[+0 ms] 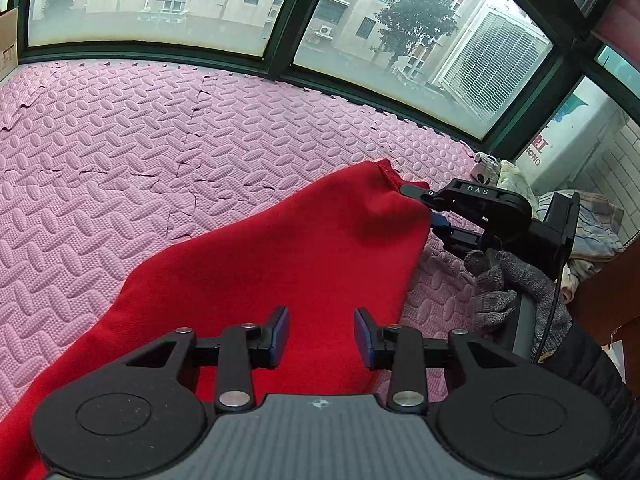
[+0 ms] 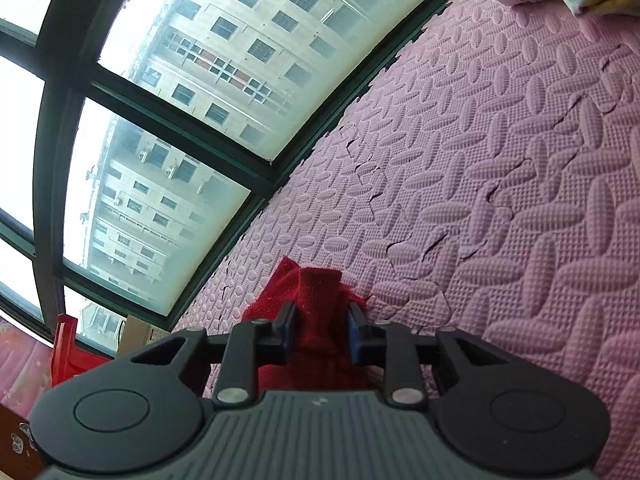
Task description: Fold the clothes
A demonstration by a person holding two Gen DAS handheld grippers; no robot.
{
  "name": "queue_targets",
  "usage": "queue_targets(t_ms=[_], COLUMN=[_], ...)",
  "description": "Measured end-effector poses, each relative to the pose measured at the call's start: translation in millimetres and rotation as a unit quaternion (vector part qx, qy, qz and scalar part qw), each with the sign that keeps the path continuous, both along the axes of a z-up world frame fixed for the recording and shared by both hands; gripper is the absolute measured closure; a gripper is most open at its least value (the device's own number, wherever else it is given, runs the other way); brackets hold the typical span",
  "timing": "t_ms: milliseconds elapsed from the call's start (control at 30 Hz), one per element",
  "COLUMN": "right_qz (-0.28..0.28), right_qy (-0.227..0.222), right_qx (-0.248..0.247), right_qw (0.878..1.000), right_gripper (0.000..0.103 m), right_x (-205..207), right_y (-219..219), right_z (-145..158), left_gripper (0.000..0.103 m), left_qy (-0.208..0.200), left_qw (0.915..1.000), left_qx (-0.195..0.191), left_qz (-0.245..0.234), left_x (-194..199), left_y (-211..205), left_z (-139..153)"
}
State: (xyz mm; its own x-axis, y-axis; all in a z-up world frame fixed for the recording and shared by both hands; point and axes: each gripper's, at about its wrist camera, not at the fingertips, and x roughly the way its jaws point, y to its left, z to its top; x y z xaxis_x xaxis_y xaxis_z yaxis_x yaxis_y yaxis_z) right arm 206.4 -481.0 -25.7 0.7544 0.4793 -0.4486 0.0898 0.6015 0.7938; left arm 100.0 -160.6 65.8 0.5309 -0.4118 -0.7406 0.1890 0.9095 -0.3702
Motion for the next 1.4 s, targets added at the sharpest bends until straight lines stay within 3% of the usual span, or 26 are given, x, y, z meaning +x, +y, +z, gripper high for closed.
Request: queue_targets(t_ms=[100,300,567,833,1033,1267,1400], right_qz=[-0.003,0.002,0.01,0.009,0.01,0.025,0.043], right_qy=[-0.01,-0.034,-0.059,-0.065,-0.075,-0.101,-0.12], right_qx=[0.006,-0.001,-0.014,-0.002,0.001,-0.005,-0.011], right_qw=[1.0,0.999,0.998,0.998,0.997,0.995,0.992], right_gripper=[0.094,0.096,0.096,0.097,0.097,0.097,0.097], right_x=[-4,-12,-25,-30,-36,-51,-63], right_y=[-3,-2,-5,-7,-6,-1,7], right_z=[4,20,32,32,36,54,73], left_gripper=[0.064,0.067,0.083,0.084,0.085,0.081,0.081], left_qy=[-0.002,-0.016,-0.026,-0.012,-0.002,-0.006,-0.003], left_qw=[1.0,0.9993,0.9953,0.9958,0.9944,0.9978,0.9965], left_qx=[0.0,-0.031,-0.09,-0.09,-0.105,-0.061,-0.063], left_qz=[0.002,0.013,0.024,0.008,0.014,0.025,0.055], left_x=[8,41,77,84,59,-3,-42], left_y=[-9,-34,-59,-71,-52,-4,41], left_z=[1,2,-5,-22,-18,2,6])
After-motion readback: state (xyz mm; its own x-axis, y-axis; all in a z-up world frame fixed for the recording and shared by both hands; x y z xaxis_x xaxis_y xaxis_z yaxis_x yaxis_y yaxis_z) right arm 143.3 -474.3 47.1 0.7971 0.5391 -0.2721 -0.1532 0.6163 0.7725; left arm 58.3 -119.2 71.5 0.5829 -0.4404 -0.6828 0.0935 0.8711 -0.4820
